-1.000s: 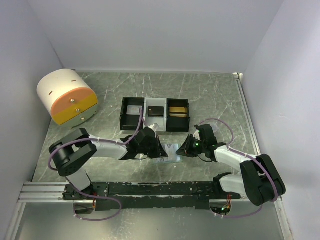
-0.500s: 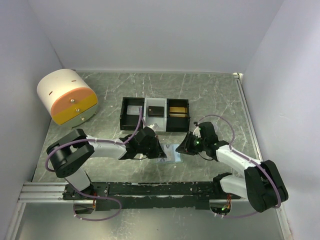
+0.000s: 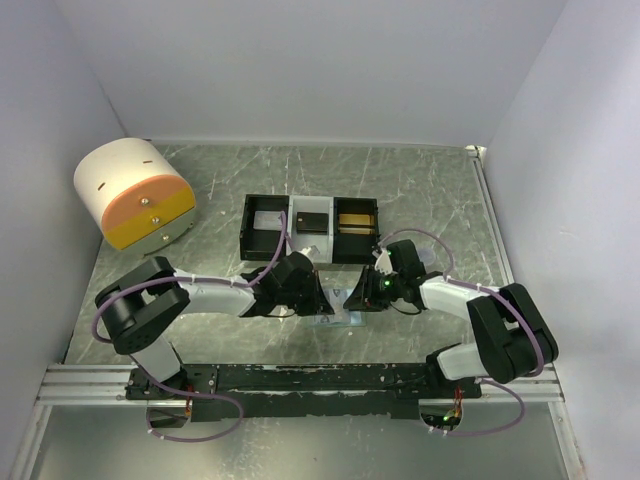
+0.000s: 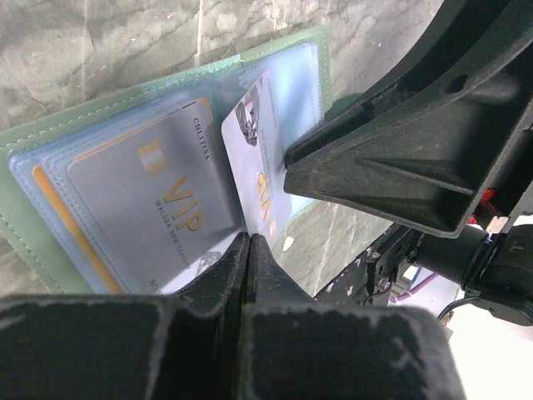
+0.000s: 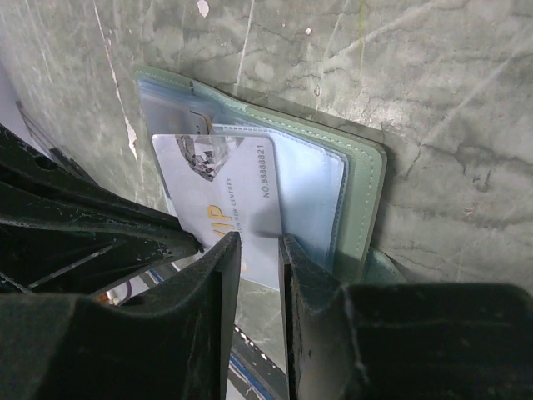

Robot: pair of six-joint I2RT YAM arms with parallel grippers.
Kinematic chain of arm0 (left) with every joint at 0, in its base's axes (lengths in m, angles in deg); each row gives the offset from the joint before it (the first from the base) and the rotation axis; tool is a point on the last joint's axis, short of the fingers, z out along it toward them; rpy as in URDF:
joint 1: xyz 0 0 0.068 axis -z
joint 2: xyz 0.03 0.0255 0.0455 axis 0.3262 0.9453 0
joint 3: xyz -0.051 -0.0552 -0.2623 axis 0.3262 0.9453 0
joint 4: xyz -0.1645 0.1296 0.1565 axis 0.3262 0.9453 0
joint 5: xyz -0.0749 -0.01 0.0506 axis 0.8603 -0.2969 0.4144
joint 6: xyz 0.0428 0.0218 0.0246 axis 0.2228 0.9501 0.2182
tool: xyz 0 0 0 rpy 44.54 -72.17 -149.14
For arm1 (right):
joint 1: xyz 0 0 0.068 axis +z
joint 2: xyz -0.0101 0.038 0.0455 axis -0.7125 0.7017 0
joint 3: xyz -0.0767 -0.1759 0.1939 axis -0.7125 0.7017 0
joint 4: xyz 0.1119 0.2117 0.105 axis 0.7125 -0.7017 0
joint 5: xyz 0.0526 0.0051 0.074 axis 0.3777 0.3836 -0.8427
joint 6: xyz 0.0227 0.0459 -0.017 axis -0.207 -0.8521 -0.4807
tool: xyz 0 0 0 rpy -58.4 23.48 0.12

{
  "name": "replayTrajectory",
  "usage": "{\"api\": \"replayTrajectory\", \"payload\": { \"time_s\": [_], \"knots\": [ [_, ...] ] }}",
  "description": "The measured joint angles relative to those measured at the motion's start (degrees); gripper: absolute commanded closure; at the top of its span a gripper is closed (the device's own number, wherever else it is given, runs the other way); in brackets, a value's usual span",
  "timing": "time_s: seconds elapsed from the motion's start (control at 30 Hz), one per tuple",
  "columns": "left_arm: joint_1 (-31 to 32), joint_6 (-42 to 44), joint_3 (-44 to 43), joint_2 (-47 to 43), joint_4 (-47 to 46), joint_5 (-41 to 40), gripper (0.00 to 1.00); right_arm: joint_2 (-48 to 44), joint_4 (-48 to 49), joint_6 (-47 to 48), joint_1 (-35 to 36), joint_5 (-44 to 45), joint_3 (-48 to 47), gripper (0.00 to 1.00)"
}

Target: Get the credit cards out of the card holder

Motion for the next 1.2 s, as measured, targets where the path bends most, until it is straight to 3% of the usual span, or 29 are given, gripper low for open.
{"api": "replayTrajectory", "payload": {
  "time_s": [0.23,0.47,0.6,1.0,1.2],
  "knots": [
    [0.0,0.3,-0.7,0.5,0.8,0.0,0.92,0.0,-0.2,0.2,0.2,0.6,-0.1,0.74],
    [0.0,0.6,-0.7,0.5,0.5,0.3,0.73,-0.8,0.5,-0.8,0.2,1.4,0.7,0.74],
    [0.0,0.6,-0.7,0.5,-0.5,0.9,0.69,-1.2,1.3,-1.2,0.3,1.6,1.3,0.74],
    [-0.1,0.6,-1.0,2.8,-1.7,2.4,0.71,-1.5,4.3,-3.4,0.2,1.2,2.9,0.75],
    [-0.1,1.3,-2.3,4.5,-2.3,3.6,0.84,-1.2,4.6,-3.5,0.2,1.0,2.9,0.75]
  ]
}}
